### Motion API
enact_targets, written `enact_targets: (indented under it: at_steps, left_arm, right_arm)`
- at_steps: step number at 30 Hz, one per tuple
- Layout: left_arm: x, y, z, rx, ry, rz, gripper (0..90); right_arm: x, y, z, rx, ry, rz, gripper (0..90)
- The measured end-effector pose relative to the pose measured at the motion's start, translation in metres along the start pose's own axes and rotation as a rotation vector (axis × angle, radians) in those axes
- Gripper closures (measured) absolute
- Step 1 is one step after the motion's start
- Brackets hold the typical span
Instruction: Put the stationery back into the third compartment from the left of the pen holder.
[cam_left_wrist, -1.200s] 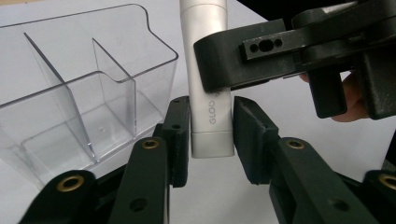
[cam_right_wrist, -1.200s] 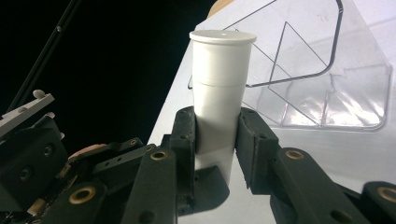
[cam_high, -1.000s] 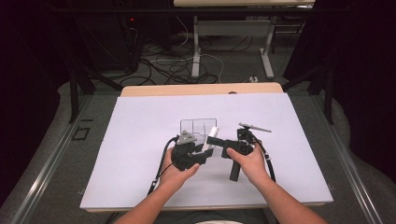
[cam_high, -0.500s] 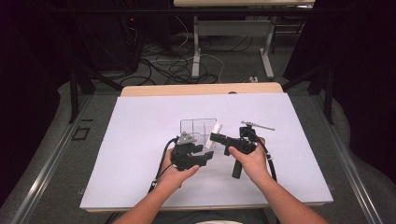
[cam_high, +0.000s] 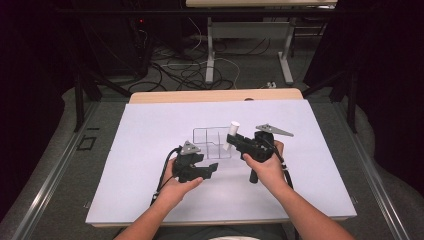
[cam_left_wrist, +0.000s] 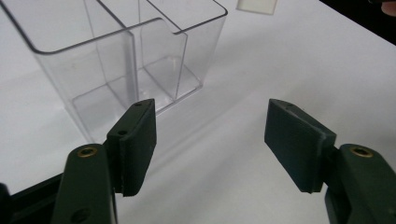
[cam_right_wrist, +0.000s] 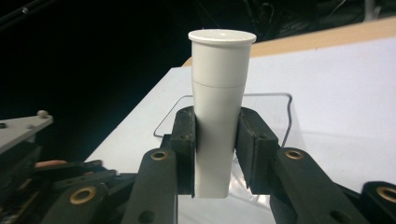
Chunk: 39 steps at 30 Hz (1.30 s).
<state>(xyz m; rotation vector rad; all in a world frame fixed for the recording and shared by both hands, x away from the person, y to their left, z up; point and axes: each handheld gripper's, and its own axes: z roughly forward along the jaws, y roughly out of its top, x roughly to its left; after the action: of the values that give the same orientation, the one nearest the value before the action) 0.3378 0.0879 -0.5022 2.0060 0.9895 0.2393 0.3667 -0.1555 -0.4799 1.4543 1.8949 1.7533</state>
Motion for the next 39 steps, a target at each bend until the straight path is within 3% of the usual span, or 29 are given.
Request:
enact_targets:
  at_steps: [4, 9, 13, 16, 18, 20, 21, 30, 39]
  left_arm:
    - [0.005, -0.004, -0.007, 0.014, 0.017, 0.005, 33.5]
    - [0.01, -0.01, -0.012, 0.033, 0.029, -0.041, 31.0]
    - [0.016, -0.013, -0.013, 0.031, 0.065, -0.031, 25.1]
    - [0.021, -0.015, -0.014, 0.008, 0.08, -0.057, 17.0]
    - [0.025, -0.016, -0.015, 0.0, 0.113, -0.048, 15.4]
    - [0.027, -0.016, -0.015, 0.012, 0.164, -0.013, 12.0]
    - [0.027, -0.017, -0.014, 0.013, 0.169, -0.012, 10.8]
    - [0.033, -0.022, -0.012, 0.011, 0.178, -0.008, 0.4]
    - [0.034, -0.024, -0.01, 0.001, 0.177, -0.013, 0.4]
  right_arm:
    - [0.001, 0.001, 0.005, -0.036, -0.032, -0.079, 69.8]
    - [0.002, -0.001, 0.012, -0.054, -0.06, -0.145, 69.7]
    - [0.002, -0.002, 0.018, -0.068, -0.085, -0.21, 69.7]
    - [0.002, -0.004, 0.022, -0.067, -0.095, -0.244, 69.7]
    - [0.001, -0.005, 0.025, -0.064, -0.107, -0.265, 69.8]
    - [0.002, -0.006, 0.028, -0.062, -0.114, -0.278, 69.7]
    - [0.002, -0.007, 0.029, -0.06, -0.12, -0.291, 69.7]
    - [-0.001, -0.011, 0.039, -0.042, -0.139, -0.324, 69.7]
    - [-0.002, -0.013, 0.043, -0.024, -0.15, -0.339, 69.7]
